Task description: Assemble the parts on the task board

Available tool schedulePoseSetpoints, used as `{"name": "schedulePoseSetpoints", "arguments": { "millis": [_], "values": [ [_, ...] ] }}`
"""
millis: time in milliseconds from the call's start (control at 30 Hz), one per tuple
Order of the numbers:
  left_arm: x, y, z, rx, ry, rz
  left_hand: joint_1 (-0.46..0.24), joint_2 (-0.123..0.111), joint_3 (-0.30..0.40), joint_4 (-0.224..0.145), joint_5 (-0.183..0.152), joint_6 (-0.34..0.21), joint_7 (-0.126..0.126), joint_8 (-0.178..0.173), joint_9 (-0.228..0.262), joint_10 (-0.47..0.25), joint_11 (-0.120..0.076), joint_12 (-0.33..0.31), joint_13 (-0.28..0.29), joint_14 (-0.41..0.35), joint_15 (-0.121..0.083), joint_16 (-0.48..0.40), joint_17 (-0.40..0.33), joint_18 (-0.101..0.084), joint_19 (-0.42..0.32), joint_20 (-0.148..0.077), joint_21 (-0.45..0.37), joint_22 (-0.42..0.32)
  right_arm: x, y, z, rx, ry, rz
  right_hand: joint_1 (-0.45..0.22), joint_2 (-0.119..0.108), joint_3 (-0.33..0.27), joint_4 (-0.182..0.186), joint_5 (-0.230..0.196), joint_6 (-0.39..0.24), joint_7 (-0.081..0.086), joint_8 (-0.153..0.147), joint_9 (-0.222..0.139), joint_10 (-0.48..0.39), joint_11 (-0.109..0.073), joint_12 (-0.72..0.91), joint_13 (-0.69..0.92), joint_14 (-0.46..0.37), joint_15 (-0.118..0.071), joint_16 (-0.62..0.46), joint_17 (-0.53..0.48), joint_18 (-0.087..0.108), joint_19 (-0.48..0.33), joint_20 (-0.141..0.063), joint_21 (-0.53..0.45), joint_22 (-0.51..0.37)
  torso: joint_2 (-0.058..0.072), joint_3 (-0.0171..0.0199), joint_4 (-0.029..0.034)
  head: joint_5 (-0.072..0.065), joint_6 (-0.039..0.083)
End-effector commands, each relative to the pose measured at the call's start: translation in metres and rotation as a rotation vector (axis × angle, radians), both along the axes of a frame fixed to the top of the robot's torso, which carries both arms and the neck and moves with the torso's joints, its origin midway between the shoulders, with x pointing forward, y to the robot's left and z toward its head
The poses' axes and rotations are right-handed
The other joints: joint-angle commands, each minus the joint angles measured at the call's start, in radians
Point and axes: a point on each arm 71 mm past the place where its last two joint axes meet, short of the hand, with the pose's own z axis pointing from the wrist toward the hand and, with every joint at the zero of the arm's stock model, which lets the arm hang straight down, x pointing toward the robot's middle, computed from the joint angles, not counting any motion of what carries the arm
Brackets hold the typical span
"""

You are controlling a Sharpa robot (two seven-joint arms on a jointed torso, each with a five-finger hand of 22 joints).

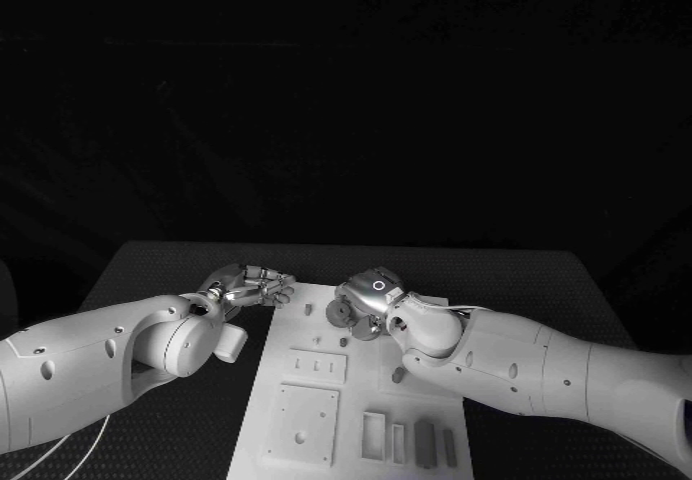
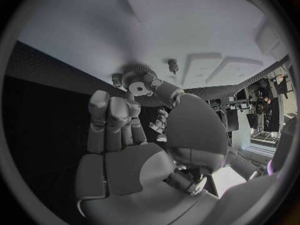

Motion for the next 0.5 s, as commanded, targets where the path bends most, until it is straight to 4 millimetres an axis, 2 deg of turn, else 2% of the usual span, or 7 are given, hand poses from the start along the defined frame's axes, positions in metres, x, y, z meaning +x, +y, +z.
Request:
{"name": "schedulePoseSetpoints", "arguments": {
  "millis": [33, 500],
  "values": [
    [0.0001, -0.0022, 0.0010, -0.005, -0.005, -0.011, 0.003, -0.004, -0.001, 0.002, -0.004, 0.001, 0.007, -0.005, 0.000, 0.006, 0.002, -0.005, 0.001, -0.001, 0.005, -0.006, 0.002, 0.019, -0.004, 0.007, 0.003, -0.001, -0.0032, 0.0025, -0.0035, -0.006, 0.012, 0.016, -0.013, 0.000, -0.008, 0.001, -0.001, -0.011, 0.007, -0.003, 0.002, -0.001, -0.001, -0.003, -0.001, -0.001, 0.000, -0.006, -0.001, 0.048, 0.003, -0.008, -0.003, 0.004, 0.001, 0.0000, -0.0003, 0.000, -0.001],
    [0.0002, -0.0023, 0.0009, -0.005, -0.004, -0.011, 0.003, -0.003, -0.001, 0.003, -0.004, 0.001, 0.007, -0.005, 0.000, 0.006, 0.002, -0.006, 0.001, -0.001, 0.005, -0.006, 0.002, 0.019, -0.004, 0.007, 0.004, -0.001, -0.0035, 0.0017, -0.0033, -0.001, 0.016, 0.012, -0.025, 0.000, -0.021, -0.001, -0.001, -0.010, 0.009, 0.001, 0.005, 0.000, 0.001, -0.003, -0.002, -0.001, 0.001, -0.006, -0.001, 0.048, 0.003, -0.008, -0.002, 0.004, 0.000, 0.0004, 0.0002, 0.000, -0.003]
  ]
}}
